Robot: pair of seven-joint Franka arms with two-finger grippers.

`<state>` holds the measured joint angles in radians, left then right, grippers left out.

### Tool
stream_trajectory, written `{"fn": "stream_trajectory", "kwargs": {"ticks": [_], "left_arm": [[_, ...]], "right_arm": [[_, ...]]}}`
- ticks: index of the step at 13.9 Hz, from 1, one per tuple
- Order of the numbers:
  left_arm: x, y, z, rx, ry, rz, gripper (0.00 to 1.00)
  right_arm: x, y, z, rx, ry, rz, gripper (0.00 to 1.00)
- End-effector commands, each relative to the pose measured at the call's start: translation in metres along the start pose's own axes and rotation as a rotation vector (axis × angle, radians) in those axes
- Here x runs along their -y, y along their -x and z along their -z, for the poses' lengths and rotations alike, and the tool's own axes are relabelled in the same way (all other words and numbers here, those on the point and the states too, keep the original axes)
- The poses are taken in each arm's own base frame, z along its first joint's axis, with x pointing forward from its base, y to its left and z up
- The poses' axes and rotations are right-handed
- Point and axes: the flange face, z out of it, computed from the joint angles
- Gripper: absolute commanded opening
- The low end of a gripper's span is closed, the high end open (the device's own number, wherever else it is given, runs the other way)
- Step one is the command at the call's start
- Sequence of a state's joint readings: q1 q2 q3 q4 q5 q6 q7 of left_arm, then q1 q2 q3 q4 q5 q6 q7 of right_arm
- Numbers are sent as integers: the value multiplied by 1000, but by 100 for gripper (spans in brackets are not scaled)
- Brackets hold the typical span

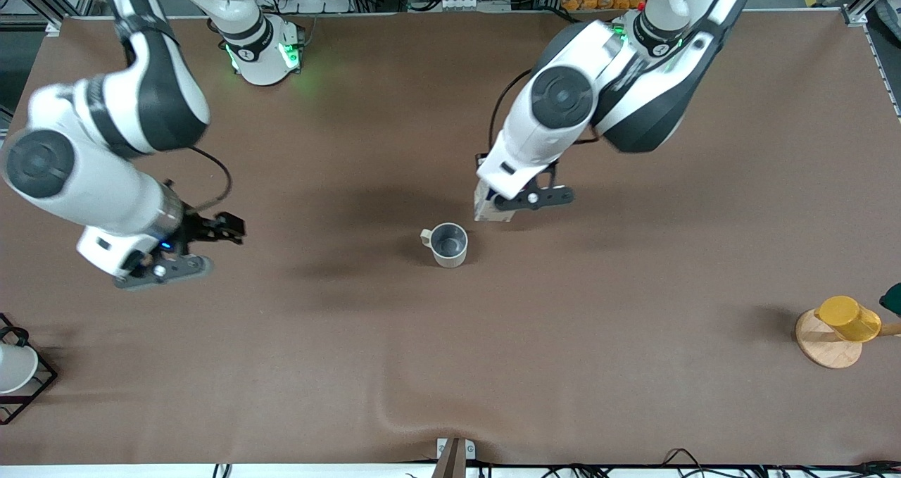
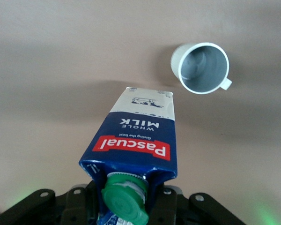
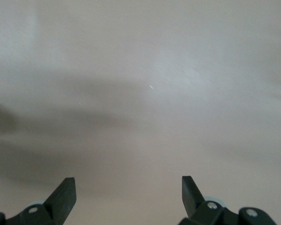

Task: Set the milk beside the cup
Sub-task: 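Lower the milk carton beside the mug and open the left gripper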

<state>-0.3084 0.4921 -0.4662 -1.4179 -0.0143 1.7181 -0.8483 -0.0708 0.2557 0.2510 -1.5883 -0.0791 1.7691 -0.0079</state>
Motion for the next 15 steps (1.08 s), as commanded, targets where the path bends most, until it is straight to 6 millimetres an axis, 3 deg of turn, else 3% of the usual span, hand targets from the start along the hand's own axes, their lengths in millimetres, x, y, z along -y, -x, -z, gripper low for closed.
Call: {"fn": "stream_trajectory", "kwargs": {"ticks": [1,3,5,7,12,15], "left_arm": [[-42,5,-28,22,28,2,41],[-61,13,-49,34,28,-3,41],[-69,12,-57,31,43,-3,41],[-63,-7,-65,12,60,27,41],[-67,-4,-77,9,31,15,41],[-68,-4,-87,4,3,3,41]], "right_arm": [[-50,43,27,2,-106,-21,100],[-85,58,37,-7,-145,-7,100],[-103,71,51,-13,-139,-15,100],[-104,85,67,-11,-130,-32,100],[-114,121,105,20,-123,-67,100],[-98,134,125,39,-56,-43,100]]}}
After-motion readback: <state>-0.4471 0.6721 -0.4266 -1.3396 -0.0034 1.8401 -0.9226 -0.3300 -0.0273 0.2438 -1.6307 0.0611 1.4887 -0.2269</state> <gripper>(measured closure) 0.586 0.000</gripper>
